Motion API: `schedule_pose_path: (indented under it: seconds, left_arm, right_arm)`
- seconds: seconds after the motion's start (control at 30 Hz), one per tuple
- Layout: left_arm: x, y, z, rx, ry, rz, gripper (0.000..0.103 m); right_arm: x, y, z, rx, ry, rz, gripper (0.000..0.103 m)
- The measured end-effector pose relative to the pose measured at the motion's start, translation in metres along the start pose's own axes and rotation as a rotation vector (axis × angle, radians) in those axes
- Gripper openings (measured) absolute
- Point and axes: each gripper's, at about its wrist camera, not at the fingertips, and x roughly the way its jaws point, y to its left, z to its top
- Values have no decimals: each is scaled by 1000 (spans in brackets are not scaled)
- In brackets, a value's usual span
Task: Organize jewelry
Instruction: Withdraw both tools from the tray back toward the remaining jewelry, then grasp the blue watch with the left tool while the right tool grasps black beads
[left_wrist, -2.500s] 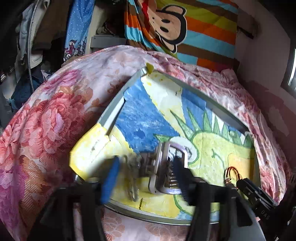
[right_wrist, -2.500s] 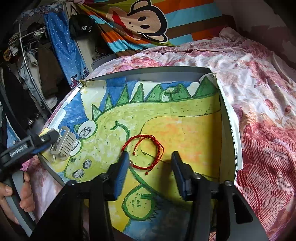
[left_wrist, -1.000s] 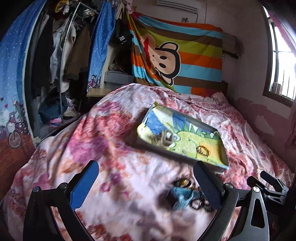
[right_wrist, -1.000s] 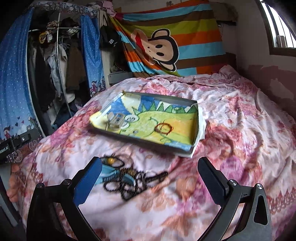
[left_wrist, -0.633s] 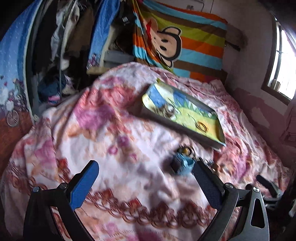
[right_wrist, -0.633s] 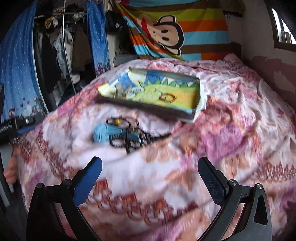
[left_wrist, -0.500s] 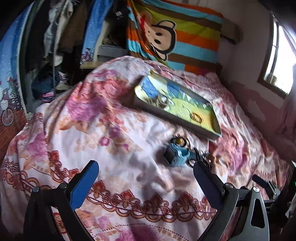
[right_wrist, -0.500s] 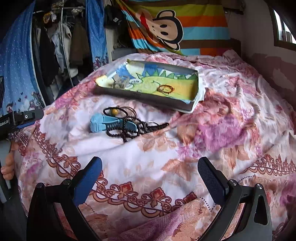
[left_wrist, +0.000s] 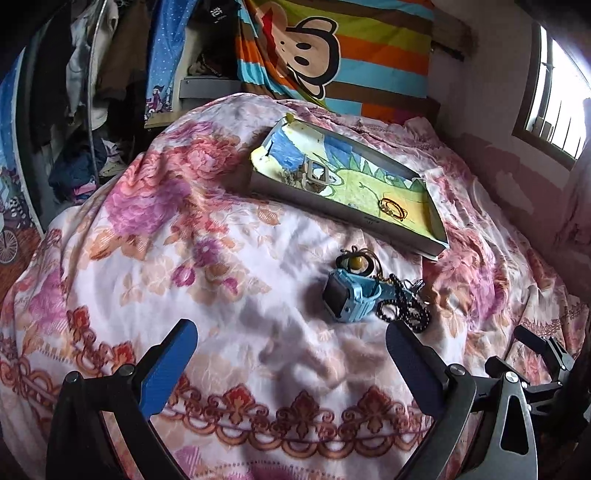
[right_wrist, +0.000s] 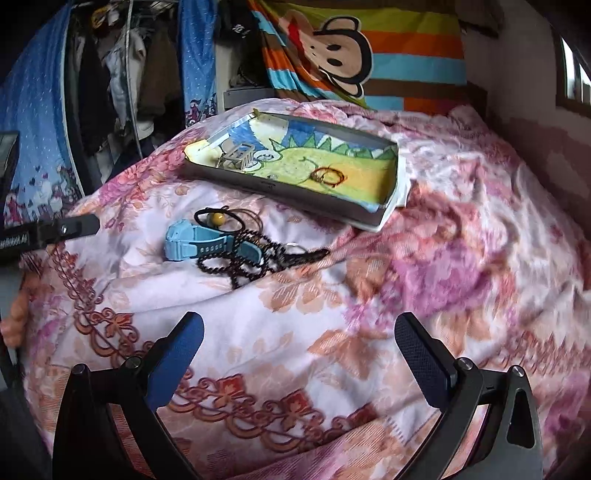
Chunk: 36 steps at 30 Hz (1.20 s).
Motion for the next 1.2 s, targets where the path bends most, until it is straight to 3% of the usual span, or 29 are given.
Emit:
schedule_pose_path:
  seconds: [0.53,0.7,0.93,1.2]
  left_arm:
    - [45,-16,27,72,80,-60,103]
    - [53,-19,30,85,83,-56,103]
    - [68,-21,35,84,125,-110,103]
    - [85,-21,39,43,170,-179,100]
  right_arm:
    - [12,-12,11,-51,-39,-54,102]
    - [24,-17,14,-49,-28,16,102]
    - [46,-26,23,-31,-21,128,101]
    - [63,-7,32,-138,-19,161,101]
